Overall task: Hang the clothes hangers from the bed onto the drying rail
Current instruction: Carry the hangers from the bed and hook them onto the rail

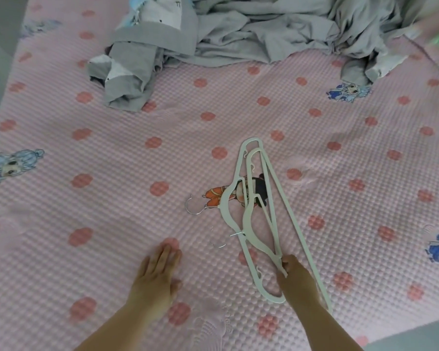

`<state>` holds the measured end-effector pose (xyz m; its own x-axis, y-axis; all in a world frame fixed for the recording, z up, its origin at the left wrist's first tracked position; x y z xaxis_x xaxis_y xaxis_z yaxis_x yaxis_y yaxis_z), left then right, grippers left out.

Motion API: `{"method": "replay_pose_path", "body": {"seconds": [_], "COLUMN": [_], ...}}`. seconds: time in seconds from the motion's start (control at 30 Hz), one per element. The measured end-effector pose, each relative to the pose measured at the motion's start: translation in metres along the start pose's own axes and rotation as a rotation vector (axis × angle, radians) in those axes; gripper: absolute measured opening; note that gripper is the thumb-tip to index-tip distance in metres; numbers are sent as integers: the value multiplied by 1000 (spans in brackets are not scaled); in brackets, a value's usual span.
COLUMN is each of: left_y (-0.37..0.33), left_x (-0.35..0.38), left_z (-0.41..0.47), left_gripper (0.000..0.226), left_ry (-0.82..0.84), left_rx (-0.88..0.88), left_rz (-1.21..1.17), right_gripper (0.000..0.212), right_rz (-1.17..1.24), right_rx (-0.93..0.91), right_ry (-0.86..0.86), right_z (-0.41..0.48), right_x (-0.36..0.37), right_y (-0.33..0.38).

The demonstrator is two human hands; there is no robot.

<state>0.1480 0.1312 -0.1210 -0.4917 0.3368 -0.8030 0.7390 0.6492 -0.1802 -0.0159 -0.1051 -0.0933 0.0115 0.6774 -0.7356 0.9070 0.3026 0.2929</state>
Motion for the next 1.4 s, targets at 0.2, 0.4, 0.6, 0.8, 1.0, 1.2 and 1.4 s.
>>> {"method": "replay_pose_path", "body": {"seconds": [0.2,0.4,0.6,0.8,1.0,1.2,1.4], "left_y": [-5,-37,-120,-262,-361,-428,-444], "left_x": [-30,-67,-157,-236,-258,-255,-229], "left_z": [6,-1,-36,-119,-216,-314,-426], "left_gripper": [63,34,38,30,14,33,27], "left_ry": [87,171,42,95,135,191,317], "left_rx": [-104,-49,213,592,816,983,1175], "left_rz": [-120,-339,-481,-857,-1014,-939,-762], "right_gripper": [25,19,13,27,25,18,35], "right_rz": [-38,36,534,940,1203,1040,637], "right_rx": [-21,11,78,35,52,164,423], "right_ry": [-26,-116,-274,-458,-720,-1034,-1451], "right_z": [-24,-69,-151,-253,-354,-480,-638], "right_x": [-39,-83,-131,-169,-174,-184,-184], "right_y": [4,11,-2,-17,-51,-111,-162]}}
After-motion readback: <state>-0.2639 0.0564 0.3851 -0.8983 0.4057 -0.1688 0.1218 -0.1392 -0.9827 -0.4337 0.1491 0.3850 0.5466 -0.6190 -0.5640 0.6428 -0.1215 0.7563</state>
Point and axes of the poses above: each hand's wrist, its own z-axis towards the middle knuckle, its own x-axis out of the palm, y = z × x, the point moved 8 cm from there along z, towards the middle knuckle
